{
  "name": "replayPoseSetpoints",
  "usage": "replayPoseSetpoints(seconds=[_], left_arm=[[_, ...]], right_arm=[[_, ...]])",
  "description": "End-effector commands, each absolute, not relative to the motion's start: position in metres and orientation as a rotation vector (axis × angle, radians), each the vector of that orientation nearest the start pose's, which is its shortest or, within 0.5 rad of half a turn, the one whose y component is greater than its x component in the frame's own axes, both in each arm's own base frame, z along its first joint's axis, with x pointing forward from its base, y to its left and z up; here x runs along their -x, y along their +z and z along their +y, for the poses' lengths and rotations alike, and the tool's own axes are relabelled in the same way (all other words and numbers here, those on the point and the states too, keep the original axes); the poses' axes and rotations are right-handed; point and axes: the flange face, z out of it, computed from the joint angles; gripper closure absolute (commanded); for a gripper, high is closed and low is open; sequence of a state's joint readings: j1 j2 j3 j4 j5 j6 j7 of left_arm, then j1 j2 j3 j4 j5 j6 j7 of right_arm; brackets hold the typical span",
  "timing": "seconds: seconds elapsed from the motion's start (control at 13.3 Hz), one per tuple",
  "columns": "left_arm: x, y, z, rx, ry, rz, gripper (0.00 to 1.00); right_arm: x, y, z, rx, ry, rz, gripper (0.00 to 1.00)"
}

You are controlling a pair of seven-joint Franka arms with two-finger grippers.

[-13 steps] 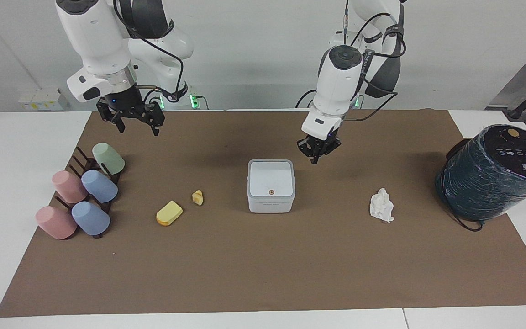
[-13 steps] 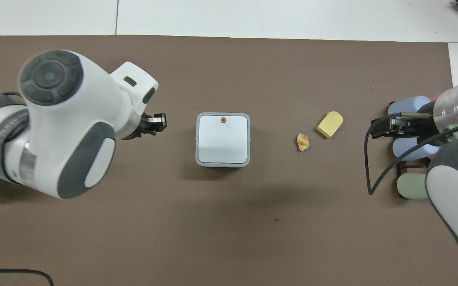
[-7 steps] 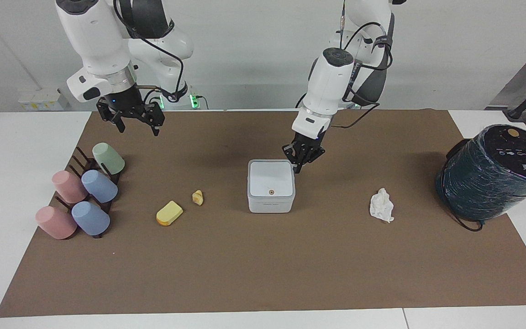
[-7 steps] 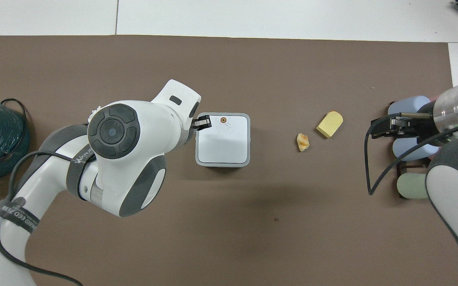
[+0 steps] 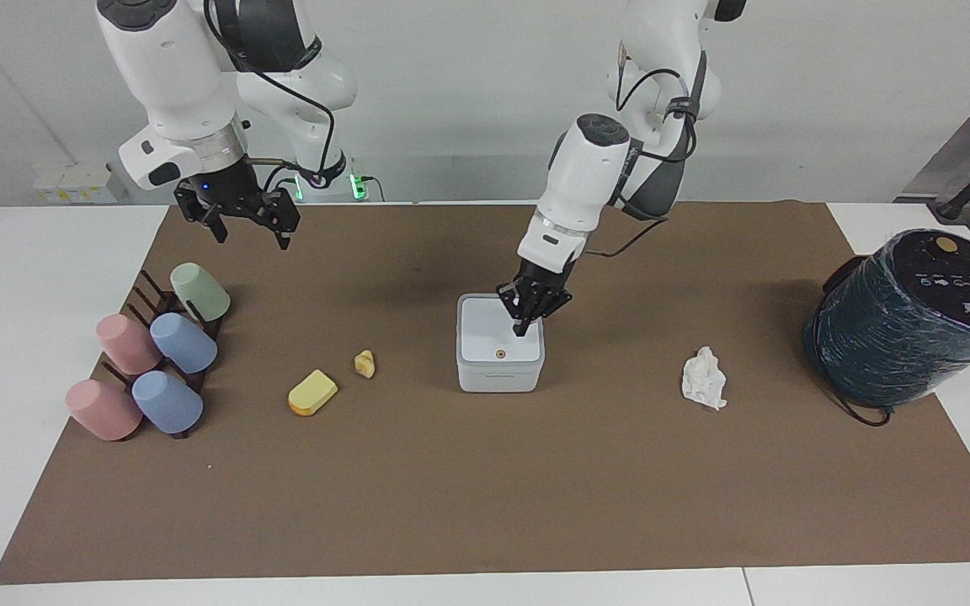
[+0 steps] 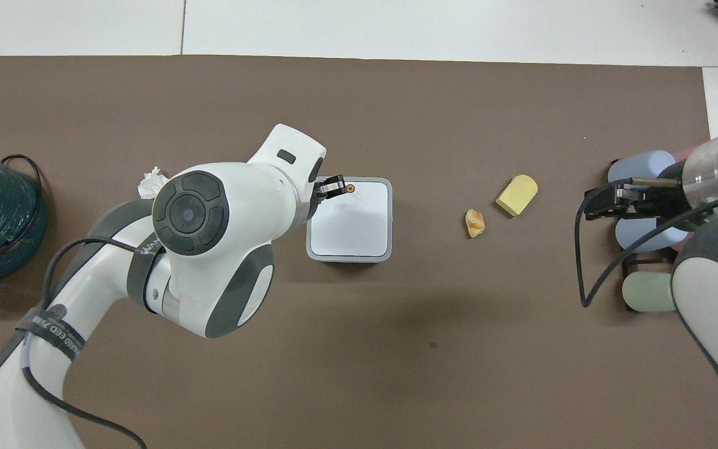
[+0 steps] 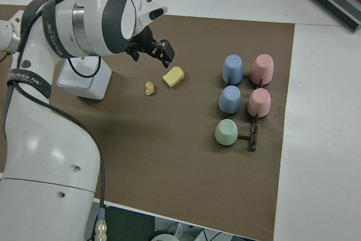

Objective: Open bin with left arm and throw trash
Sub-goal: 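Pull the white bin lid open with the left gripper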

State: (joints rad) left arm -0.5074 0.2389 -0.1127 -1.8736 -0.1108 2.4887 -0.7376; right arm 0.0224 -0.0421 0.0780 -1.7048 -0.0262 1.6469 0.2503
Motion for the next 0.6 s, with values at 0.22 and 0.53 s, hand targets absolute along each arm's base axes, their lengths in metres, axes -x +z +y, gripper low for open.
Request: replayPoseSetpoints(seconds=[0.22,0.53], left_arm=[[-0.511,0.387,-0.389,3.415,-0.318,-0.352,1.0],[-0.527,0.417,-0.38,3.38,-0.243,-0.356,1.0]], right_arm=[[-0.539,0.568,0.046,3.157,-0.042,0.22,0.0],[-0.544,0.544,0.03,3.141,-0.147,0.263,0.0]])
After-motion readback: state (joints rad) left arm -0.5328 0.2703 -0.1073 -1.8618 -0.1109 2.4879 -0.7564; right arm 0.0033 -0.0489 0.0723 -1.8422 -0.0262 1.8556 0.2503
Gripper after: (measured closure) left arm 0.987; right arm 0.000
